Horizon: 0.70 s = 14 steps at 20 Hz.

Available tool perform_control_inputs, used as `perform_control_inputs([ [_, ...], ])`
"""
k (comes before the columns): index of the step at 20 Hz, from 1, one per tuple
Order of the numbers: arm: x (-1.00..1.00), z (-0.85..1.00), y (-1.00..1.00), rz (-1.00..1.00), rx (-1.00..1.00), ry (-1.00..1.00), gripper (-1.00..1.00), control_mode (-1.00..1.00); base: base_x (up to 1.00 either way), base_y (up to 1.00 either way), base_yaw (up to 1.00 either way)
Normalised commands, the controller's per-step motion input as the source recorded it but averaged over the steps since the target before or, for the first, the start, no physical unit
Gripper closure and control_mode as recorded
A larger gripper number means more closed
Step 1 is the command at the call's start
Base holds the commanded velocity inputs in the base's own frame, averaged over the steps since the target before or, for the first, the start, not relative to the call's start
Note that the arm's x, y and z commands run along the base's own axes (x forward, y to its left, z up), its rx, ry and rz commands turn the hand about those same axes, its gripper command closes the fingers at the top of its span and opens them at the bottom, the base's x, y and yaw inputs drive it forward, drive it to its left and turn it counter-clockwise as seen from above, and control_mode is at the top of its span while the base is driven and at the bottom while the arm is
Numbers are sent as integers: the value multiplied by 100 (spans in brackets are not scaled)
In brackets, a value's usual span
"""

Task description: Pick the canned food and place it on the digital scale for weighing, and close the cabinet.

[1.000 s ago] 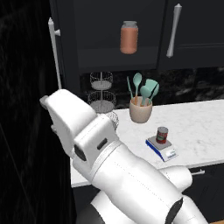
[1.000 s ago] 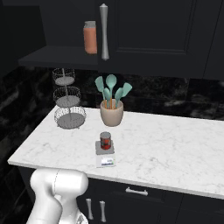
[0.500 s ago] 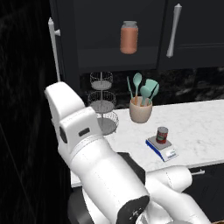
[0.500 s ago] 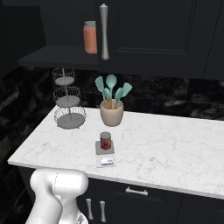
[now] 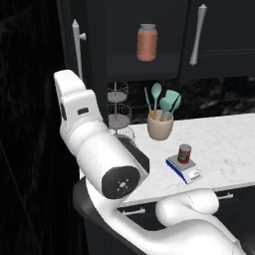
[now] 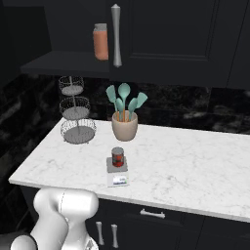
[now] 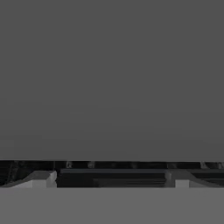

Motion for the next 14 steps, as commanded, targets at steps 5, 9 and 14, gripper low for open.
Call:
perform_control_inputs([
  [5,45,-1,-35,-23,0,2,-100,-100,0,0,0],
  [9,28,0,-74,-30,0,0,-100,-100,0,0,0],
  [14,40,0,-90,-28,4,0,-100,-100,0,0,0],
])
